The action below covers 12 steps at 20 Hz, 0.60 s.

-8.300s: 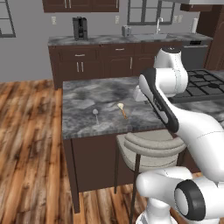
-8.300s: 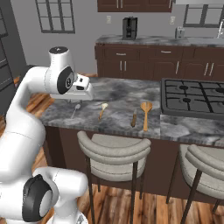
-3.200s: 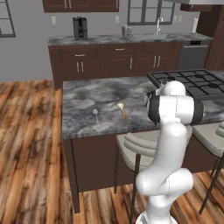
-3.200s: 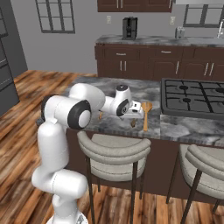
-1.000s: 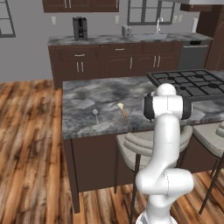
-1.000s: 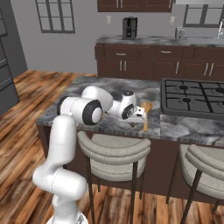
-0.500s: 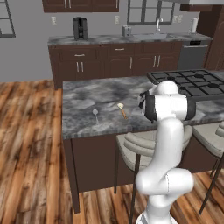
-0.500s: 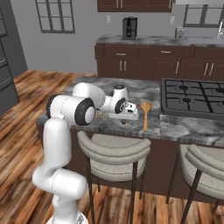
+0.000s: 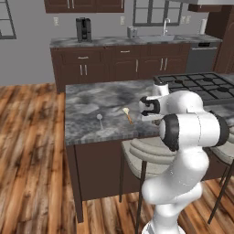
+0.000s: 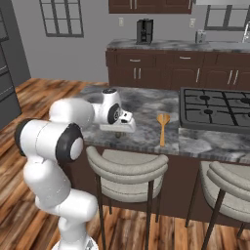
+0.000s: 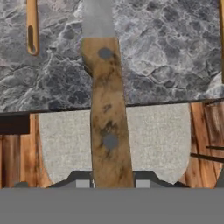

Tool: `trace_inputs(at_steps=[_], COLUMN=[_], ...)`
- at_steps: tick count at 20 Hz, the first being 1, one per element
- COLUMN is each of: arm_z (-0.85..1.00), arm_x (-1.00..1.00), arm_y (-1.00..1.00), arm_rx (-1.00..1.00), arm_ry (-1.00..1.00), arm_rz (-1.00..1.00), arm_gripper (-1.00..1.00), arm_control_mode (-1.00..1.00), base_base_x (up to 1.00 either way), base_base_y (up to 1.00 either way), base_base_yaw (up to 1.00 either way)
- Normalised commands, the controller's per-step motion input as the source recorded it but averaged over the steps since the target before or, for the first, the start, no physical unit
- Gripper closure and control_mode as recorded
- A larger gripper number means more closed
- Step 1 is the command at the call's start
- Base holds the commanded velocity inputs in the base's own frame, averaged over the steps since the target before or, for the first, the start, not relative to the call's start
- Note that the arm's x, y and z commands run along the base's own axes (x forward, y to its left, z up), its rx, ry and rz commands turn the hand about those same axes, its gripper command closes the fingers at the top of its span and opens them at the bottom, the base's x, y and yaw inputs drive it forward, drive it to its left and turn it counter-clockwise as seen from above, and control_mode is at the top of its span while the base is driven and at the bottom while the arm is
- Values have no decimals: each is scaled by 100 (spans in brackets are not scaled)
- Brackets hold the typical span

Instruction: Pick up the metallic utensils from the counter and place them in the open drawer. Make sure not to pick up any wooden utensils.

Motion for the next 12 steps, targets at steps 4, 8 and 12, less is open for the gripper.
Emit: trace_inputs(at_steps=[4, 8, 12], arm_z=[100, 73, 33], arm_x=[-81, -62, -98], arm_y=[49, 51, 57], arm_rx=[1, 13, 17], arm_ry=[9, 27, 13], arm_rz=[0, 0, 0], arm_gripper=[100, 100, 100], arm_control_mode=[-100, -100, -100], base_base_x=[0, 0, 0], base_base_y=[0, 0, 0], base_base_yaw=[0, 0, 0])
